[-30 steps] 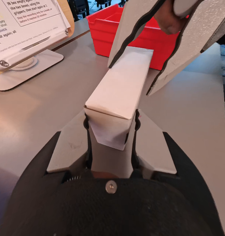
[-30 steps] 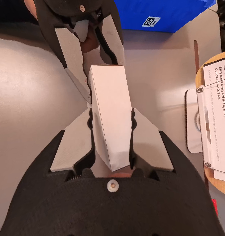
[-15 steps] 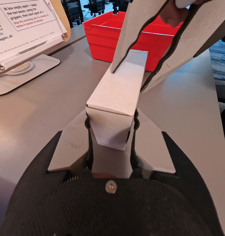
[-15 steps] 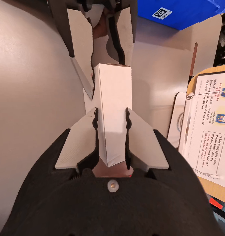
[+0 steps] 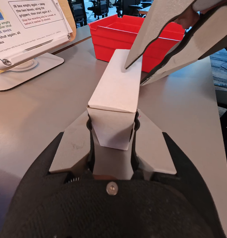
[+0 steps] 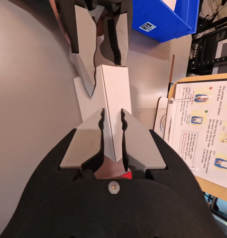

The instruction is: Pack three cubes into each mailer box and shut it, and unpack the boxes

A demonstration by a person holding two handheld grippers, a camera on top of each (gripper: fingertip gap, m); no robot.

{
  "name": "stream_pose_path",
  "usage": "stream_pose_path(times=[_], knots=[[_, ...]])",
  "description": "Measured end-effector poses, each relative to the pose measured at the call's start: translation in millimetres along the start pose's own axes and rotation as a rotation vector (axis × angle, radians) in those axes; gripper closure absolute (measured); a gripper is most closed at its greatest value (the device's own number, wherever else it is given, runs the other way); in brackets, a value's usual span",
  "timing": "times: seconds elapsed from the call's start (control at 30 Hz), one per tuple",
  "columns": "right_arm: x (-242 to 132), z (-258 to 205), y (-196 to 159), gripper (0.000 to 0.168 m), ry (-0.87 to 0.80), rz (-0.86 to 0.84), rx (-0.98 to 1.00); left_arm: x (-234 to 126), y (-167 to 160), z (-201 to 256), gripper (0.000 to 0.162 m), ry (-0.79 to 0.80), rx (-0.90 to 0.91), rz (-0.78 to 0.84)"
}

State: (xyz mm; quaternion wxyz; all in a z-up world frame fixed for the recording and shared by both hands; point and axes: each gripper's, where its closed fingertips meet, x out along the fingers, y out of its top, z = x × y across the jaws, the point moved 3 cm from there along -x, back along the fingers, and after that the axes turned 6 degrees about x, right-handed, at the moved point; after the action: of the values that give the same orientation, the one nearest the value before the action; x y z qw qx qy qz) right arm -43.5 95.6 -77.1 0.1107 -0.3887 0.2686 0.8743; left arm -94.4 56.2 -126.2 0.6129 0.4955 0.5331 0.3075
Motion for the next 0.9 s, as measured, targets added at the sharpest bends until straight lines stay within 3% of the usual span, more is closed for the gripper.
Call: stream_pose_path(times=[0.03,0.2,0.43,0.7,0.9], knots=[[-0.1,-0.8,0.2,0.148,-0.006,-0.001,-0.008,0.0,0.0,-0.2,0.097,0.000,-0.004,-0.001],[-4.3,0.8,0.4,0.162,-0.007,0.037,0.013,-0.1,-0.4,-1.3,0.097,0.016,0.001,-0.005],[-4.5,4.2,-0.7,0.149,-0.020,0.041,0.018,0.1,-0.6,-0.6,0.098,0.017,0.011,-0.004],[-9.1,8.1,8.3,0.122,-0.244,-0.039,-0.215,-0.2,-1.1,0.0,0.098,0.018,0.036,-0.016],[-9.4,4.9,9.2,0.137,-0.246,-0.019,-0.214,-2.6,-1.8,-0.7,0.098,0.019,0.029,-0.018]])
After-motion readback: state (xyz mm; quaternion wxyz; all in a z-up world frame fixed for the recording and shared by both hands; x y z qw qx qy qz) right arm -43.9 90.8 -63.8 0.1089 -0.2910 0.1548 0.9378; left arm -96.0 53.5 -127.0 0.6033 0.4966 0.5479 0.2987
